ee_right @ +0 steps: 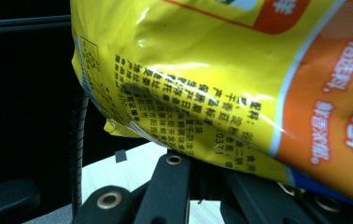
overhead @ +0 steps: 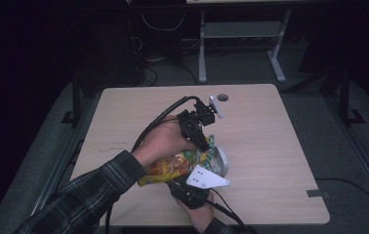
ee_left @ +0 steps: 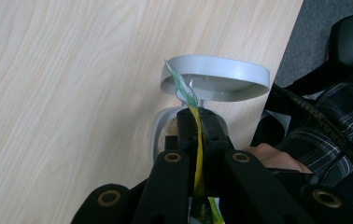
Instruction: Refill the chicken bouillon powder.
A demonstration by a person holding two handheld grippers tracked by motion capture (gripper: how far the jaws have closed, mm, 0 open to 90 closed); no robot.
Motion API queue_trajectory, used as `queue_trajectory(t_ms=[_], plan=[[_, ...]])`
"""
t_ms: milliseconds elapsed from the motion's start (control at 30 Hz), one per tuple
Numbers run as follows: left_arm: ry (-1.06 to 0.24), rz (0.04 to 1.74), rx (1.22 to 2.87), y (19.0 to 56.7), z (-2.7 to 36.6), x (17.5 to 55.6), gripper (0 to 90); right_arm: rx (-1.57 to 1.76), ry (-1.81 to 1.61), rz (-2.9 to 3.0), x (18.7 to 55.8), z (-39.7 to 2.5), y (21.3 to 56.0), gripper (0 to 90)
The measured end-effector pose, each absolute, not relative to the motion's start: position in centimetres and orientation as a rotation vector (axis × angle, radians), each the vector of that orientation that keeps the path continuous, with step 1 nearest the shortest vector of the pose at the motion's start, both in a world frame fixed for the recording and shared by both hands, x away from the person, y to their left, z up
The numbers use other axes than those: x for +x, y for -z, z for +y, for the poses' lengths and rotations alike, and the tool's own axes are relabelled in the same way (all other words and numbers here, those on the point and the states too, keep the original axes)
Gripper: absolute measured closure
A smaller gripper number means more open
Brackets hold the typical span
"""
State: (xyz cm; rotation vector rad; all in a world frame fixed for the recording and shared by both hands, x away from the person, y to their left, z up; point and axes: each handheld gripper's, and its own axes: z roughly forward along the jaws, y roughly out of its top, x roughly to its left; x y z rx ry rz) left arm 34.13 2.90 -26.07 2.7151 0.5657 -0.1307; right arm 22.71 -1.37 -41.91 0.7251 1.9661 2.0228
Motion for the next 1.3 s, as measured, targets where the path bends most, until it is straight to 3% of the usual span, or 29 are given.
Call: queue_trajectory(t_ms=[1300], plan=[[0.124,0.57,2.728,25.64,2.28,34.13,89.7,0.729,-2.035,1.948,22.82,-1.67,41.56,90.0]])
